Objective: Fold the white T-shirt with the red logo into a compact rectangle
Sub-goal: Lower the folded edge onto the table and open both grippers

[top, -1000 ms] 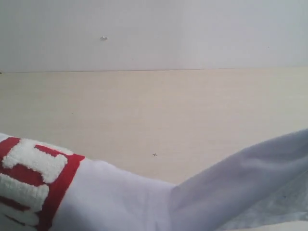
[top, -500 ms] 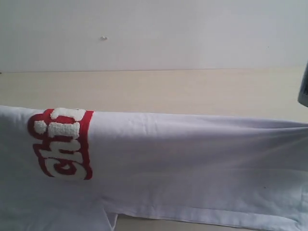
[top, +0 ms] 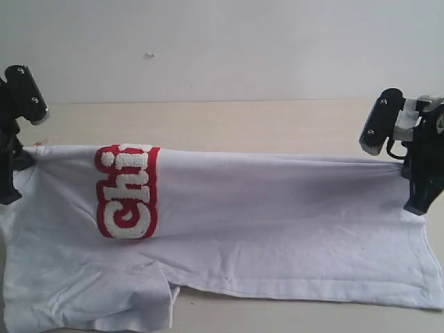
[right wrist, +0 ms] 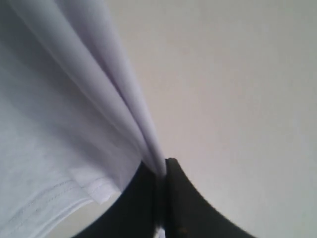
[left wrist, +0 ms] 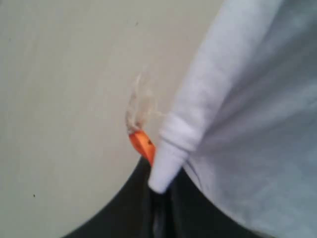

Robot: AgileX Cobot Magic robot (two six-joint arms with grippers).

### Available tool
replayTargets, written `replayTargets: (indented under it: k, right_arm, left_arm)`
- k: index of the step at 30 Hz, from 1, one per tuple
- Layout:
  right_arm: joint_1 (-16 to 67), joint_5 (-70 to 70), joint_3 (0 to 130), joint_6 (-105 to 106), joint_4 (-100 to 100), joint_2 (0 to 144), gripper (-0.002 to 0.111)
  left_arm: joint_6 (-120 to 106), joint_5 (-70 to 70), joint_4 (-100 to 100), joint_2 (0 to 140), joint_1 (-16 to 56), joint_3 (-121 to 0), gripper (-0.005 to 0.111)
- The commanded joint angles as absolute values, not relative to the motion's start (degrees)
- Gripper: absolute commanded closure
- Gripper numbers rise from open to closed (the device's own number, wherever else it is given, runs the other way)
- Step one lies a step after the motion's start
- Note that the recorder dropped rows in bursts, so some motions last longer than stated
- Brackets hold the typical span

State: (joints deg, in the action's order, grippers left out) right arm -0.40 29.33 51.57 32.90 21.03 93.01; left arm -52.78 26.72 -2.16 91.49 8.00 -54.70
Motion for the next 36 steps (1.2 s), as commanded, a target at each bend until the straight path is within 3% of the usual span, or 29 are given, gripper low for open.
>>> replayTargets:
  k: [1, 8, 11, 17, 21, 26, 28, 33, 36]
  right_arm:
    - [-0.7, 24.7, 54.5, 26.4, 27.8, 97.5, 0.108]
    - [-0.7, 22.2, 58.7, 22.6, 29.9, 103.3, 0.107]
    - [-0.7, 22.2, 59.9, 18.6, 32.8, 105.0, 0.099]
    - [-0.7, 20.6, 59.9, 16.3, 36.4, 107.0, 0.061]
    - [-0.7, 19.2, 59.9, 16.3, 37.2, 107.8, 0.042]
    - [-0.7, 19.2, 59.9, 16.2, 37.2, 108.1, 0.039]
    - [-0.7, 19.5, 59.9, 16.2, 37.2, 108.1, 0.039]
    - [-0.7, 19.3, 59.9, 15.6, 37.7, 107.3, 0.039]
    - [-0.8, 19.5, 60.2, 3.3, 42.4, 105.9, 0.039]
  left_arm:
    - [-48.9, 16.1, -4.2, 97.2, 6.3, -54.7, 0.107]
    - [-47.5, 3.3, -4.2, 103.8, 5.1, -54.7, 0.107]
    - [-47.5, -1.2, -4.2, 105.1, 5.1, -54.7, 0.107]
    - [-46.4, -6.8, -4.0, 107.1, 5.1, -54.8, 0.106]
    - [-44.9, -9.5, -3.9, 108.6, 5.0, -55.0, 0.093]
    - [-43.0, -10.9, -3.9, 108.7, 4.3, -55.0, 0.056]
    - [-41.5, -11.5, -3.7, 108.7, 2.5, -55.0, 0.047]
    - [-37.5, -9.1, -3.6, 107.3, -0.7, -55.0, 0.047]
    - [-25.4, -6.1, -3.6, 105.2, -0.1, -55.0, 0.047]
